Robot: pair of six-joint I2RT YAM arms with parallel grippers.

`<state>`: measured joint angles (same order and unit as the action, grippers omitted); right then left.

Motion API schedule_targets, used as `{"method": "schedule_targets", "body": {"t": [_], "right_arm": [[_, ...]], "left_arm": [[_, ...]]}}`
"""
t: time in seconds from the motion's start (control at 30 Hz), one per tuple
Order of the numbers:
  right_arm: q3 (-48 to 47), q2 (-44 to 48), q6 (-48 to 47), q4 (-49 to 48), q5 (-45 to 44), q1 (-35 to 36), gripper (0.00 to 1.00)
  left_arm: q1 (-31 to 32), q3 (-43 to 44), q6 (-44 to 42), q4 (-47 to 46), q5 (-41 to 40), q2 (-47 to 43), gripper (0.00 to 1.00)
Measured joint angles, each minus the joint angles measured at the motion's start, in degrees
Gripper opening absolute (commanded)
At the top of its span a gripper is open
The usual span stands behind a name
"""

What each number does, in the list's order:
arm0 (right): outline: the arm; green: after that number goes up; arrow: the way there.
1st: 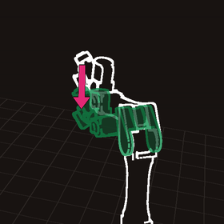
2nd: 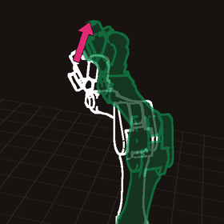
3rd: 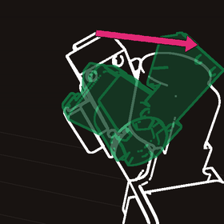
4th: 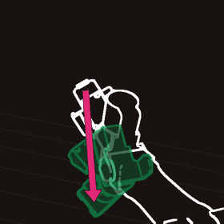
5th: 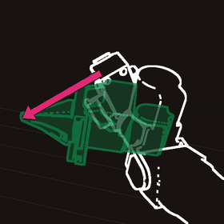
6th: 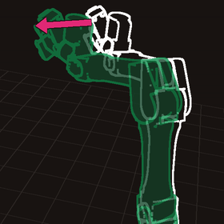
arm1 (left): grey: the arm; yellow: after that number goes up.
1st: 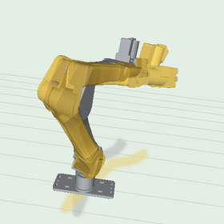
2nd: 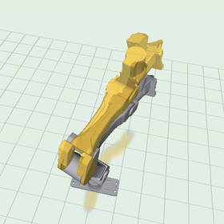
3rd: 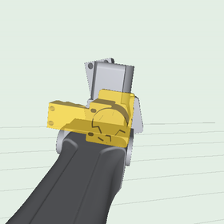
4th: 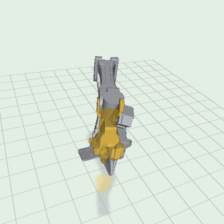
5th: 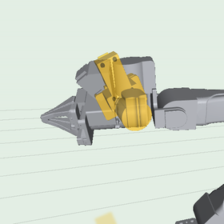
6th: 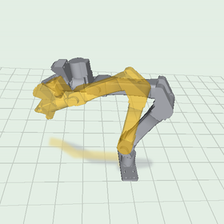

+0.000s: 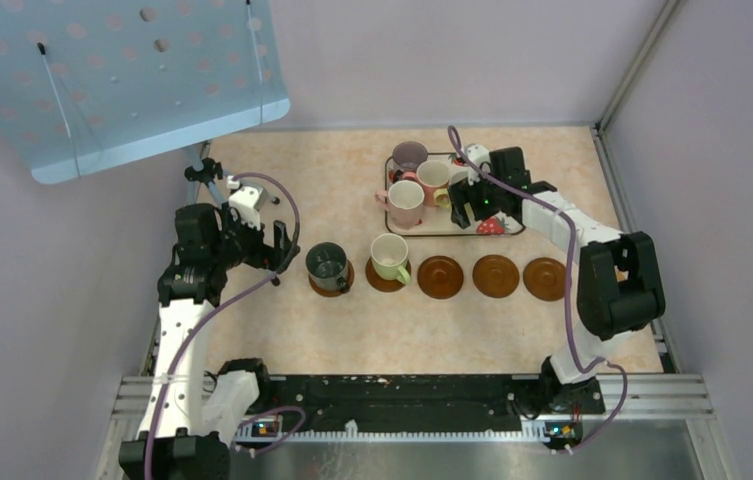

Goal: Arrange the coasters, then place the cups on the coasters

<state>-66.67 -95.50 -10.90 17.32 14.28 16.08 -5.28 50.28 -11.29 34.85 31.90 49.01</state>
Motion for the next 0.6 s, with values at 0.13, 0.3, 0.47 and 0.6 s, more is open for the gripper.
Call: {"method": "schedule_targets", "body": {"t": [0.13,0.3,0.47,0.6], "right_arm": [[-1.1,-1.3,-2.1,-0.3,0.4,-0.2,0.8],[-2.4,-2.6,-4.1,-0.2,0.5,-0.9,0.8],[-4.9,-4.9,-5.6,-0.2,0.9,-1.9,0.81],[-7.4,-6.4,-6.7,0.3,1.7,-2.8,0.81]], "left_arm": [[0.0,0.0,-0.2,0.0,0.0,0.0,0.99],[0.0,0.3,-0.4,0.0,0.0,0.0,0.99],[0.0,0.3,-0.5,0.0,0.0,0.0,0.99],[0.0,0.3,-0.5,0.0,0.0,0.2,0.99]]}}
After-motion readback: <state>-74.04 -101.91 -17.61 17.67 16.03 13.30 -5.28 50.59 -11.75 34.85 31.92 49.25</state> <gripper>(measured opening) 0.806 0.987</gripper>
